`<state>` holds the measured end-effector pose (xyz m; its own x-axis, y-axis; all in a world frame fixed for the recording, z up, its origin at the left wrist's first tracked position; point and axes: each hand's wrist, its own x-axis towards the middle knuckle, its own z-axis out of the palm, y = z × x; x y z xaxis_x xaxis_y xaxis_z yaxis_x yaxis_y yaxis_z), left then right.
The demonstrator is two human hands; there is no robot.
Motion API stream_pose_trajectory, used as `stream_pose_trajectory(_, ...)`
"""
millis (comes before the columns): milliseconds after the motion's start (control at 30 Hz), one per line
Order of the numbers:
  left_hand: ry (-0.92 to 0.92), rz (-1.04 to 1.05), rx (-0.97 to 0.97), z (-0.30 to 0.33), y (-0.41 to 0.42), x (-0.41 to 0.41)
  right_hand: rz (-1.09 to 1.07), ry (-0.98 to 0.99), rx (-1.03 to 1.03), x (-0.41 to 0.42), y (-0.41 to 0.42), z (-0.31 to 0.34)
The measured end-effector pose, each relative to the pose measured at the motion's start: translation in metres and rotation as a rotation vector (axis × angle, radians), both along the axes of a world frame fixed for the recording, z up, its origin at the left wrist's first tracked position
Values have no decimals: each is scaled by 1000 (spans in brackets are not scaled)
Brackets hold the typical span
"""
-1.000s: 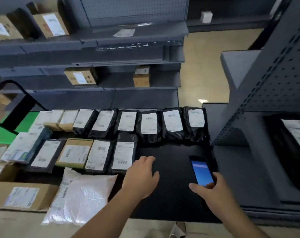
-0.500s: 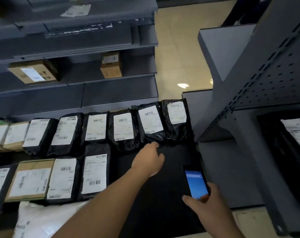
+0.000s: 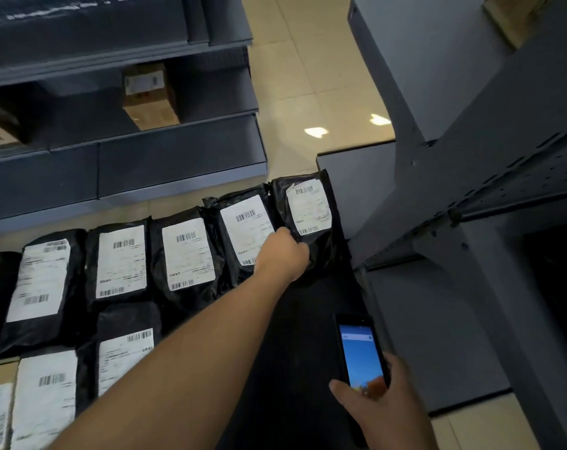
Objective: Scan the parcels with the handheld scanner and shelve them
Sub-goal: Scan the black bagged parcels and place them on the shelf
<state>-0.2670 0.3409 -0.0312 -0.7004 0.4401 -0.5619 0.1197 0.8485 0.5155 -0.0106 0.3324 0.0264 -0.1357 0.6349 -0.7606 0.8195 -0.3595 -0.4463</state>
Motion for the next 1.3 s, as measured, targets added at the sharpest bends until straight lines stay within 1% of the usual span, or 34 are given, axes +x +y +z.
stream_pose_trajectory(233,-46,126,-43,-16,39,-35,17,6,13,-14,5,-3)
stream_pose_trajectory(333,-86,107,-84,-19,53,-40,33,16,39,-19,6,-1)
stream_pose_trajectory(433,-123,22,-137,-29,65,-46,47,-1,64,-24,6,-2)
stream_pose_trajectory(500,-138,78,-97,-38,69,-50,48,-6,72,-28,6,-4)
stream_pose_trajectory(600,-159,109,-78,-50,72,-50,35,19,88,-34,7,-7)
stream_pose_trajectory(667,-192,102,-94,-43,72,-49,32,36,93,-39,8,-6)
stream_pose_trajectory(700,-177,88,-89,-47,69,-48,32,44,93,-41,9,-4)
stream_pose_trajectory(767,-231,260,11,-40,70,-46,44,52,102,-43,10,-2)
stream_pose_trajectory(833,-167,249,12,-41,68,-44,64,51,114,-44,12,1)
stream_pose_trajectory(867,-169,275,46,-38,66,-43,76,49,118,-44,12,4)
stream_pose_trajectory(1000,-207,314,211,-15,54,-33,89,61,124,-43,8,16)
stream_pose_trajectory(1200,-221,347,331,31,26,-16,119,113,194,-39,-2,45)
stream_pose_trajectory(1300,-291,368,393,53,3,-5,136,139,225,-32,-9,63)
